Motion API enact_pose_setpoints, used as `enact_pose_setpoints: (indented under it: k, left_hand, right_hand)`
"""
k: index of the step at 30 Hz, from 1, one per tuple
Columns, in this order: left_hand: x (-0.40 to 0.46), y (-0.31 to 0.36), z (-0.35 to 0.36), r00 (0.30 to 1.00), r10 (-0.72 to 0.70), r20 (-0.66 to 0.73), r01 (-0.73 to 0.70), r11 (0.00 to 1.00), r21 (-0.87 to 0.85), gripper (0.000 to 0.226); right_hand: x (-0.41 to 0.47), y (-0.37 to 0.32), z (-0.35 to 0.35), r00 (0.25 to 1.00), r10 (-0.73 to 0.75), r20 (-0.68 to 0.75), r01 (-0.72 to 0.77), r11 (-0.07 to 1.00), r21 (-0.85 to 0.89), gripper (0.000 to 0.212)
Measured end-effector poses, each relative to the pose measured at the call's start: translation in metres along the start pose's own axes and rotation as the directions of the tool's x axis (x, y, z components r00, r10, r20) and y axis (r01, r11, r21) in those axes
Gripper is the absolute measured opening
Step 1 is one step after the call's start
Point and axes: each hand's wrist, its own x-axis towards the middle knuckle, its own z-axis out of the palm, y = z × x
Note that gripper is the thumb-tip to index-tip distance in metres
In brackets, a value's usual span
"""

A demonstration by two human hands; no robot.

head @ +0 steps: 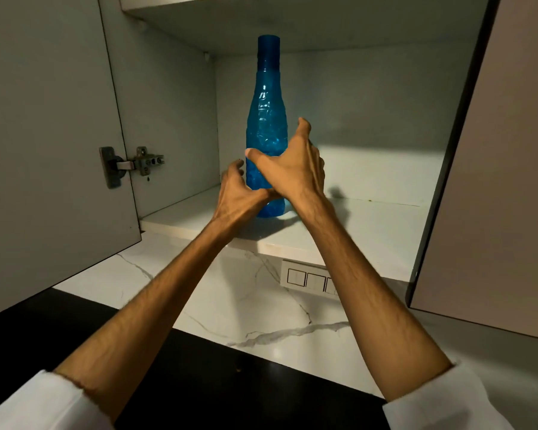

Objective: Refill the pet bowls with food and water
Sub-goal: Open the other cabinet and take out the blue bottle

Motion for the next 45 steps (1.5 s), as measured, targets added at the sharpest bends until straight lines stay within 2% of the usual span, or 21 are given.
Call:
enact_pose_setpoints:
  k: [3, 5, 8, 16, 32, 35, 39, 42, 45]
  left_hand:
    - [0.009, -0.005, 0.004, 1.0, -0.006, 0.01, 0.006, 0.999, -0.043, 0.097]
    - [0.013, -0.006, 0.005, 1.0, -0.008, -0.011, 0.007, 0.998, -0.065, 0.092]
    - [0.017, -0.006, 0.005, 1.0, -0.014, -0.026, 0.012, 0.997, -0.07, 0.092]
    - [0.025, -0.007, 0.007, 0.998, -0.019, -0.061, 0.017, 0.999, -0.037, 0.088]
    - [0.034, -0.011, 0.012, 0.99, 0.026, -0.142, -0.022, 0.999, 0.031, 0.081]
    - [0.03, -0.008, 0.012, 0.988, 0.027, -0.149, -0.024, 0.999, 0.022, 0.092]
    - [0.025, -0.007, 0.011, 0.987, 0.031, -0.158, -0.029, 0.999, 0.016, 0.083]
    - [0.016, -0.004, 0.008, 0.987, 0.03, -0.158, -0.029, 1.0, 0.007, 0.093]
    - [0.007, 0.0, 0.003, 0.986, 0.041, -0.164, -0.042, 0.999, -0.002, 0.086]
  right_hand:
    - [0.01, -0.003, 0.004, 1.0, 0.0, 0.007, 0.0, 0.999, -0.036, 0.106]
    - [0.015, -0.003, 0.004, 1.0, 0.0, 0.023, 0.001, 0.999, -0.048, 0.1]
    - [0.02, -0.002, 0.005, 0.999, 0.003, 0.047, 0.0, 0.998, -0.063, 0.089]
    - [0.028, 0.005, 0.015, 0.998, 0.017, 0.067, -0.013, 0.998, -0.066, 0.077]
    - [0.031, 0.009, 0.025, 0.999, 0.037, 0.023, -0.037, 0.999, -0.008, 0.078]
    - [0.029, 0.008, 0.024, 0.999, 0.037, 0.017, -0.037, 0.999, 0.01, 0.078]
    - [0.024, 0.006, 0.019, 0.999, 0.035, 0.018, -0.035, 0.999, 0.031, 0.076]
    - [0.018, 0.003, 0.015, 1.0, 0.028, 0.013, -0.028, 0.999, 0.038, 0.077]
    - [0.009, -0.002, 0.009, 1.0, 0.018, 0.009, -0.018, 0.999, 0.045, 0.077]
